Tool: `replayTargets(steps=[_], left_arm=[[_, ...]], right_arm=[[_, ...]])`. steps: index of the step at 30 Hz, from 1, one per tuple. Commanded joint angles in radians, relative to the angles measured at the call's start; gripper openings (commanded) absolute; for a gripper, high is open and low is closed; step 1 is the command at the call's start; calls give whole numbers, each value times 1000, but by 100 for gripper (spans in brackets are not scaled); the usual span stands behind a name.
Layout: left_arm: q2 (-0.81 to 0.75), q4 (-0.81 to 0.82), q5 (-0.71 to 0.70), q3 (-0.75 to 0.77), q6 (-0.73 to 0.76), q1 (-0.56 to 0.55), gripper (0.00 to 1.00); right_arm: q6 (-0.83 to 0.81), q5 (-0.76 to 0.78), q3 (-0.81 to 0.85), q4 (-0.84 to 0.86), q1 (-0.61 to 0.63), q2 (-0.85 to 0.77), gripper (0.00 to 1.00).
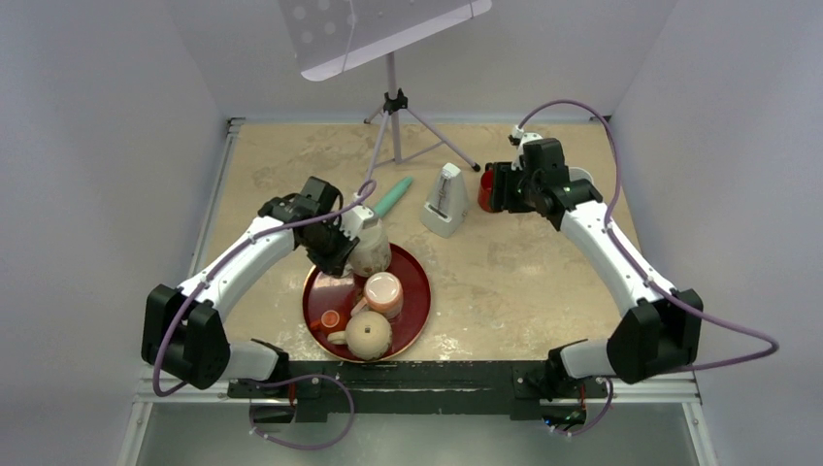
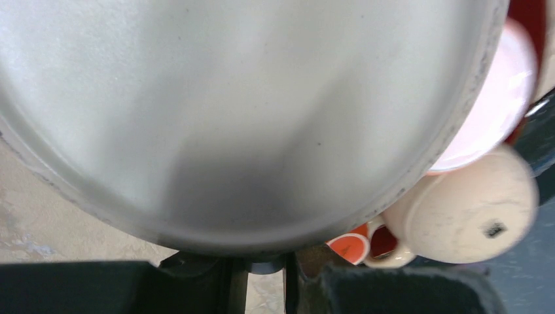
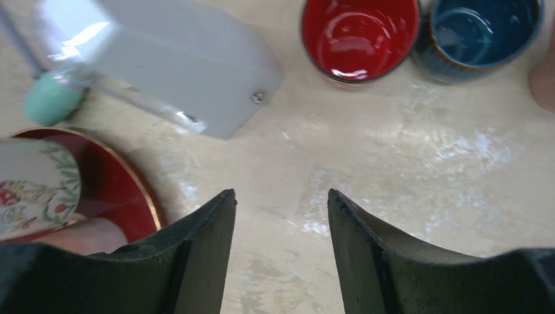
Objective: Turn the mug right side up
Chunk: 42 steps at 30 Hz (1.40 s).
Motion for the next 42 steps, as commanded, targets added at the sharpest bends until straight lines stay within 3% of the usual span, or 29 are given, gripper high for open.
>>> replayTargets(steps=[1, 5, 7, 8, 9, 12, 18, 28, 31, 32, 35, 39, 42], left_arm=[[-26, -7, 196, 210, -152, 3, 0], [-10, -36, 272, 311, -253, 3, 0], [-3, -49, 311, 363, -295, 3, 0], [3, -55, 331, 398, -313, 3, 0], [10, -66, 354, 434, -333, 3, 0], [43, -95, 426, 559, -398, 3, 0], [80, -82, 562, 660, -524, -14, 0], [95, -12, 653, 664, -592, -75, 0], [105, 31, 693, 660, -633, -105, 0], [107, 50, 705, 648, -647, -113, 0], [107, 122, 754, 599, -714, -119, 0], [109, 146, 772, 588, -721, -114, 0], [108, 150, 775, 582, -718, -102, 3]], right_arm=[[57, -207, -97, 213, 37, -150, 58], [188, -449, -285, 510, 62, -267, 65], [260, -513, -365, 644, 82, -309, 80], [298, -543, -399, 700, 87, -326, 94], [336, -579, -434, 767, 89, -344, 98], [483, -678, -543, 979, 89, -377, 99], [774, -687, -663, 1406, 123, -338, 97], [860, -687, -549, 1649, 178, -186, 90], [940, -715, -510, 1823, 179, -115, 83], [978, -708, -500, 1875, 179, -103, 76], [1060, -704, -479, 2024, 180, -76, 47], [1149, -661, -506, 2185, 178, -83, 0], [1122, -621, -533, 2106, 178, -136, 0]])
